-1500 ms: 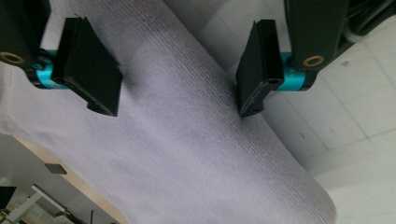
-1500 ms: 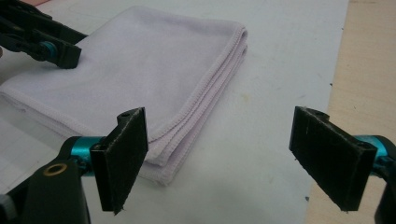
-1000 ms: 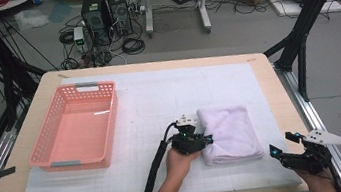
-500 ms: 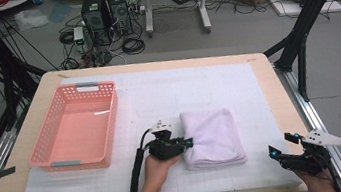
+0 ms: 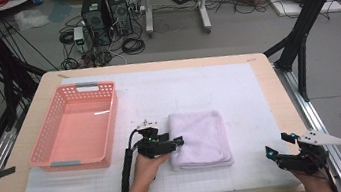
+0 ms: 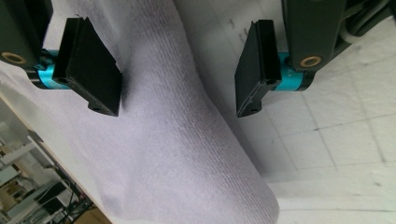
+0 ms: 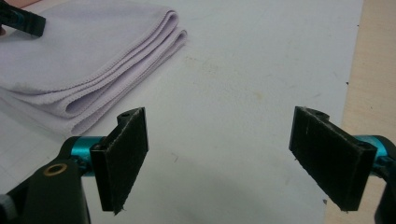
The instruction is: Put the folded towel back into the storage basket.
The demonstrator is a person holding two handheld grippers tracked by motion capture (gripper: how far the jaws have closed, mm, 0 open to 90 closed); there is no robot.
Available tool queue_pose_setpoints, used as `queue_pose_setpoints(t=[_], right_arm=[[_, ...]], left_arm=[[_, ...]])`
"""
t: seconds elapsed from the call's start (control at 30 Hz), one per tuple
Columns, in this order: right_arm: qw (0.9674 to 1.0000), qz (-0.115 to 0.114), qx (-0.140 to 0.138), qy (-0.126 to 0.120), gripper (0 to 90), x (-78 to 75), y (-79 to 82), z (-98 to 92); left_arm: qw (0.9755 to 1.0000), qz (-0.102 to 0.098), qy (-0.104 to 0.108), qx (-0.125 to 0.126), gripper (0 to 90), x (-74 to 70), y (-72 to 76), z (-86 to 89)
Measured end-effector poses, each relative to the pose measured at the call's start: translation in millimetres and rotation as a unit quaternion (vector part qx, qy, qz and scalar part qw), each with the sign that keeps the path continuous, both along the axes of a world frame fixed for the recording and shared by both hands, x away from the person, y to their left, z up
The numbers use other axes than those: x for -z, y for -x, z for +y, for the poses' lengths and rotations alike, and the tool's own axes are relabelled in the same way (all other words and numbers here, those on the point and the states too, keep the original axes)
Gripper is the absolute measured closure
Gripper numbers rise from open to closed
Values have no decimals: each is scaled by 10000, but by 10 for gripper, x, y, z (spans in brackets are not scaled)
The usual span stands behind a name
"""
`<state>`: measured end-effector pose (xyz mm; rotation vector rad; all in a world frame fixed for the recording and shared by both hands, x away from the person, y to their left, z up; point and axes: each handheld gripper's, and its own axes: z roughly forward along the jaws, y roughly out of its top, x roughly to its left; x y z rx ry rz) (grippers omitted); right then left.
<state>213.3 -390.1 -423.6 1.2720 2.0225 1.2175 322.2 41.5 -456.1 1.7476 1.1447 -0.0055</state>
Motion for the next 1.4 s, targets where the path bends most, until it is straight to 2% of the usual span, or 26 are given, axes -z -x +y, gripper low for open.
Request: queue_pose_setpoints(t=[0.1,0.13,0.2,0.23,0.37,0.43,0.57,0.63,0.8,0.83,0.87,0.9,0.97,1.03,1.07,1.1,1.13,1.17,1.33,1.4], right_arm=[[10000,1,-13,10,185,4,-7,1],[10000,-3,-20,7,185,3,-8,1],[10000,-2,-14,-3,185,2,-7,3],[10000,-8,-13,-3,185,1,-7,1],[10000,7,-10,-10,185,6,-11,-3],[10000,10,-20,-7,185,3,-10,-2],[10000,13,-18,-16,185,3,-11,-5],[10000,9,-20,-25,185,5,-10,-7],[10000,-3,-10,-17,185,1,-3,-18],[10000,-9,-14,-6,185,1,-3,-20],[10000,2,-5,-11,185,2,-1,-20],[10000,12,-1,-13,185,2,0,-20],[10000,18,-11,-23,185,3,1,-17],[10000,24,-9,-25,185,1,3,-13],[10000,24,-14,-24,185,0,2,-13],[10000,20,-12,-22,185,1,2,-12],[10000,37,-7,-29,185,1,4,-9],[10000,35,-10,-26,185,1,4,-10],[10000,37,-1,-43,185,0,3,-5],[10000,12,-16,-33,185,1,-1,-6]], left_arm=[[9999,98,-14,134,317,-18,-52,-92],[9998,131,56,134,316,-8,-58,-110],[9998,75,54,162,332,6,-61,-139],[9998,26,9,186,373,13,-59,-144],[9994,194,127,243,555,31,-74,-143],[9993,180,162,284,631,27,-72,-135],[9993,50,195,326,695,17,-58,-134],[9985,-239,166,454,704,-2,-32,-125],[9957,-677,202,594,710,-53,13,-111],[9957,-677,202,594,711,-53,13,-111],[9947,-796,229,609,712,-74,30,-111],[9925,-1006,231,655,713,-102,55,-110],[9898,-1225,219,700,715,-130,86,-109],[9859,-1471,185,776,717,-164,123,-106],[9846,-1545,200,794,718,-174,136,-105],[9846,-1545,200,794,718,-174,136,-105],[9808,-1744,226,845,719,-208,167,-95],[9785,-1846,253,878,720,-228,186,-86],[9720,-2122,248,978,725,-320,243,-45],[9686,-2269,235,990,732,-380,272,-26]])
